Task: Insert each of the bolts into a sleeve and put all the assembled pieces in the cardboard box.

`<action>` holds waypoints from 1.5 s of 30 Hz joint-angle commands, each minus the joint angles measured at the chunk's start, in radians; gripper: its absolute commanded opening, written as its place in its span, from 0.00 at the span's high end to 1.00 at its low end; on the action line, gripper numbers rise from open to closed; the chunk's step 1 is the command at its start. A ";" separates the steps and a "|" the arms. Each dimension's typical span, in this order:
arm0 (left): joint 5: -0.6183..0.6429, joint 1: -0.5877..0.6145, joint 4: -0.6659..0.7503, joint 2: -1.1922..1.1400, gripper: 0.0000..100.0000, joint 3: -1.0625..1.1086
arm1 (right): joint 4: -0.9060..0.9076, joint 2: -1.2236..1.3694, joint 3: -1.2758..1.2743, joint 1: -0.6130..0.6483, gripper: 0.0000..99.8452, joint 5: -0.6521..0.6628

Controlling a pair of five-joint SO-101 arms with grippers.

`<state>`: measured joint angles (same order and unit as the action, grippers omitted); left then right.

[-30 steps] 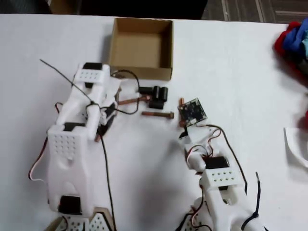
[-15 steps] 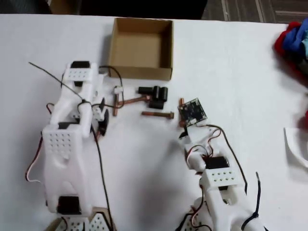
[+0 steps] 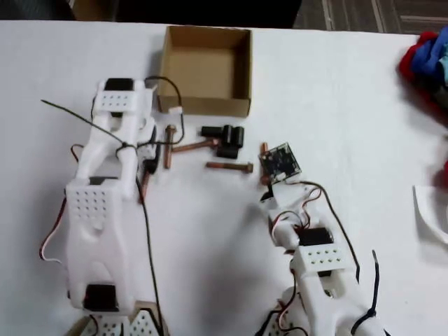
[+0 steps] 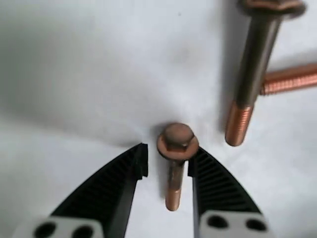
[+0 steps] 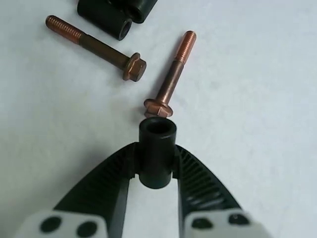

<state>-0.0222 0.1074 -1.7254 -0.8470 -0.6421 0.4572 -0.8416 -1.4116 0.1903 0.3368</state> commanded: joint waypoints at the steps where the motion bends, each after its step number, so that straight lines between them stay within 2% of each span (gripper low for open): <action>1: 0.006 -0.031 0.012 0.006 0.85 -0.039 | -0.019 -0.030 0.006 0.008 0.98 -0.002; 10: 0.006 -0.032 0.046 -0.069 0.85 -0.048 | -0.019 -0.030 0.006 0.008 0.98 -0.002; 19: 0.000 -0.034 -0.012 -0.112 0.85 -0.053 | -0.019 -0.030 0.006 0.008 0.98 -0.002; 23: 0.005 -0.026 -0.009 -0.112 0.85 -0.096 | -0.019 -0.030 0.006 0.008 0.98 -0.002; 27: 0.009 -0.031 -0.005 -0.112 0.90 -0.209 | -0.019 -0.030 0.006 0.008 0.98 -0.002; 33: 0.166 -0.028 -0.052 -0.112 0.90 -0.305 | -0.019 -0.030 0.006 0.008 0.98 -0.002; 45: 0.167 -0.014 -0.052 -0.132 0.93 -0.300 | -0.019 -0.030 0.006 0.008 0.98 -0.002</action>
<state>0.1435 0.0813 -1.7653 -0.9881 -0.8999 0.4572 -0.8416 -1.4116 0.1903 0.3368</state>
